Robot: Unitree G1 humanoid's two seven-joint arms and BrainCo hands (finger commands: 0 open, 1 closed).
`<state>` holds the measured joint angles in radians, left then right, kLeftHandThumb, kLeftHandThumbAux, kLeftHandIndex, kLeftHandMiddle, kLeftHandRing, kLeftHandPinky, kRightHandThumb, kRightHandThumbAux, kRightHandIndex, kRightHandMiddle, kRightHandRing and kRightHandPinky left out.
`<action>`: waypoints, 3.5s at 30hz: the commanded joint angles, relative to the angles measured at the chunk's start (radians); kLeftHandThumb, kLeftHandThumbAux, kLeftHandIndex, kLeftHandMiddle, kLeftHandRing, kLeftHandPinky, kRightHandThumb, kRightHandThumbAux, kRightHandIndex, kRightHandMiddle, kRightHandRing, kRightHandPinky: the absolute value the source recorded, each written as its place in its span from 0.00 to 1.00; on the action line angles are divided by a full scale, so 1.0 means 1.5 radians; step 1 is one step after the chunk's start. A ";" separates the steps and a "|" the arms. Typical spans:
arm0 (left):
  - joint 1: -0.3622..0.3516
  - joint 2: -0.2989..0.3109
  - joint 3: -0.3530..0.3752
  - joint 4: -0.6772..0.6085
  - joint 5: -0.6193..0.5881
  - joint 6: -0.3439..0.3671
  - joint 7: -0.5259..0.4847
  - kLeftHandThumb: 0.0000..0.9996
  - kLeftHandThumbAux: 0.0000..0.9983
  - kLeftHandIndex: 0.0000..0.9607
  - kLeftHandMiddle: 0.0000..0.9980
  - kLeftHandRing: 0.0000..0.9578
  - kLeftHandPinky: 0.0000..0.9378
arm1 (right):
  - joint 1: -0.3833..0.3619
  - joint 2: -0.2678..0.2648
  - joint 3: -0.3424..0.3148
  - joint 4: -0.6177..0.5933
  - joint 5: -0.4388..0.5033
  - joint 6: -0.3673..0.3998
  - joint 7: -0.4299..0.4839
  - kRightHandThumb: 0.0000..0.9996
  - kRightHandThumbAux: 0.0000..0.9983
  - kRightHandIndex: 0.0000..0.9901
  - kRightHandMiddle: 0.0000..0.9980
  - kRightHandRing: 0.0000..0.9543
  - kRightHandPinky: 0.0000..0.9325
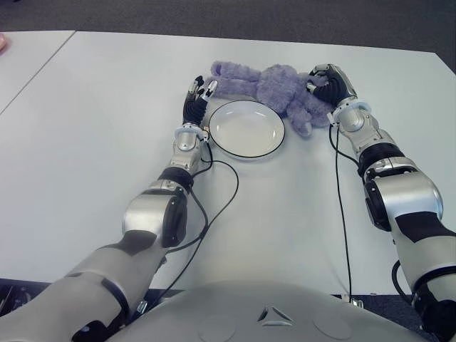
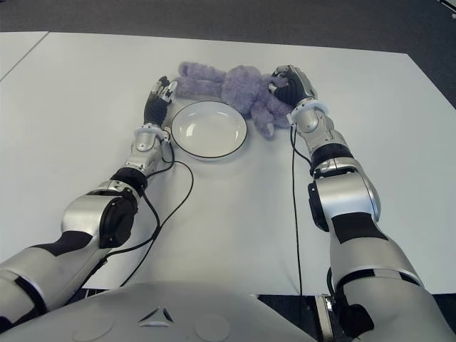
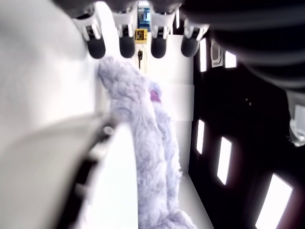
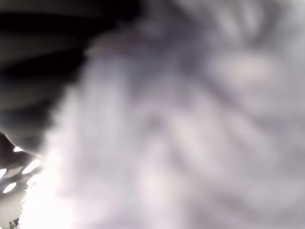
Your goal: Put the doll into the plate.
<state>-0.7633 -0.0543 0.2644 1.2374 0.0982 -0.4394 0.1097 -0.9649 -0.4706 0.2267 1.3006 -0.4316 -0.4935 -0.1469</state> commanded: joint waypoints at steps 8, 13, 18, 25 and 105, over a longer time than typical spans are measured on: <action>0.137 -0.009 0.013 0.087 -0.013 0.069 -0.017 0.00 0.40 0.00 0.05 0.05 0.06 | 0.012 0.014 -0.015 0.017 0.009 0.007 0.024 0.70 0.72 0.44 0.85 0.88 0.90; 0.135 -0.009 0.014 0.088 -0.014 0.080 -0.015 0.00 0.40 0.00 0.06 0.05 0.05 | -0.020 0.008 -0.019 0.016 0.009 0.014 0.022 0.70 0.72 0.44 0.86 0.88 0.90; 0.133 -0.008 0.015 0.089 -0.015 0.084 -0.015 0.00 0.41 0.00 0.06 0.06 0.05 | -0.039 0.007 -0.022 0.016 0.011 0.018 0.017 0.70 0.72 0.44 0.87 0.89 0.91; 0.134 -0.011 0.016 0.089 -0.018 0.079 -0.014 0.00 0.41 0.00 0.07 0.06 0.06 | -0.054 0.010 -0.030 0.012 0.018 0.012 0.009 0.70 0.72 0.44 0.86 0.88 0.89; 0.119 0.022 0.142 0.088 -0.102 0.100 0.006 0.00 0.45 0.00 0.05 0.04 0.03 | -0.200 0.015 -0.035 -0.008 0.003 -0.041 -0.014 0.70 0.72 0.44 0.86 0.89 0.91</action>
<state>-0.7685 0.0084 0.4492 1.2374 -0.0301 -0.4366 0.0912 -1.2301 -0.4629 0.1797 1.2935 -0.4414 -0.5335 -0.1753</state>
